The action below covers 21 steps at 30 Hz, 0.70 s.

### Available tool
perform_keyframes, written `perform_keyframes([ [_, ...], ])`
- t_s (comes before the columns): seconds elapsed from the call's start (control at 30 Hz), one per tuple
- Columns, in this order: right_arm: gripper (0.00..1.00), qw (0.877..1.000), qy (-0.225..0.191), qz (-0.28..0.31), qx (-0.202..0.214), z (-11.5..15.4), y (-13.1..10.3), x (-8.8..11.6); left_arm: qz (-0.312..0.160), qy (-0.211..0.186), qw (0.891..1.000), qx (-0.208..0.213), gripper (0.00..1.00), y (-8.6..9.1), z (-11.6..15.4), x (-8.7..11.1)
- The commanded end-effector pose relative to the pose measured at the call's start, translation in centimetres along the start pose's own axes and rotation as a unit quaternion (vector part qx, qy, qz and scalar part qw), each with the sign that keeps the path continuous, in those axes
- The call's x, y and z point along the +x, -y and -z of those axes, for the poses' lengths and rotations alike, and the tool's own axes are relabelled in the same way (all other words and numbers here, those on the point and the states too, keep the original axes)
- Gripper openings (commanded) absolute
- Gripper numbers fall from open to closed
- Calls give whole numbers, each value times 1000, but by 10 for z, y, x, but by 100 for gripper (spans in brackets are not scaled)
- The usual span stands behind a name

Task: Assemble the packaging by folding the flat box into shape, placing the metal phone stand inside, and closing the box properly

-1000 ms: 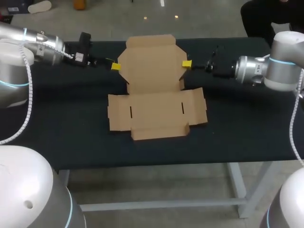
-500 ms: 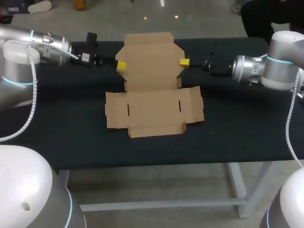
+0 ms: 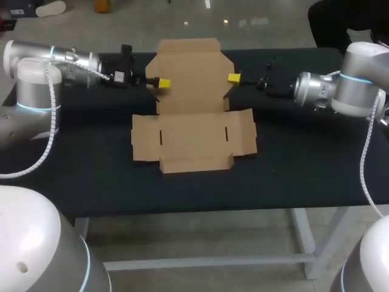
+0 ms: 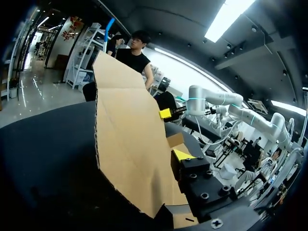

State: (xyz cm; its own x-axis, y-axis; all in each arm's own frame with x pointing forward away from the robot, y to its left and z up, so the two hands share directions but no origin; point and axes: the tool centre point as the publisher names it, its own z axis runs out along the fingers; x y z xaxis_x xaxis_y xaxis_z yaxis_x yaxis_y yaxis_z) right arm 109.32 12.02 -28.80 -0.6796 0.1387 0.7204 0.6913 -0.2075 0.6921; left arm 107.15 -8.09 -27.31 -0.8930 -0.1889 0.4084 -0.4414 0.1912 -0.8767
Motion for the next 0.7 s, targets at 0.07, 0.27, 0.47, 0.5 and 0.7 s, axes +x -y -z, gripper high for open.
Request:
perform_keyframes([
  [0.07,0,1000,-16,4,-2,-3,-2,-6,-4,-16,1000,1,45,3,-7,-6],
  [0.27,0,1000,-19,8,-3,-6,-4,-4,-10,-19,1000,1,41,6,-13,-4],
  [0.47,0,1000,-19,14,-2,-7,-7,-2,-12,-23,1000,1,36,7,-16,-3],
  [0.5,0,1000,-19,15,-2,-8,-7,-2,-12,-23,1000,1,35,7,-16,-3],
  [0.7,0,1000,-20,17,-3,-8,-7,-1,-13,-23,1000,5,21,7,-15,-2],
])
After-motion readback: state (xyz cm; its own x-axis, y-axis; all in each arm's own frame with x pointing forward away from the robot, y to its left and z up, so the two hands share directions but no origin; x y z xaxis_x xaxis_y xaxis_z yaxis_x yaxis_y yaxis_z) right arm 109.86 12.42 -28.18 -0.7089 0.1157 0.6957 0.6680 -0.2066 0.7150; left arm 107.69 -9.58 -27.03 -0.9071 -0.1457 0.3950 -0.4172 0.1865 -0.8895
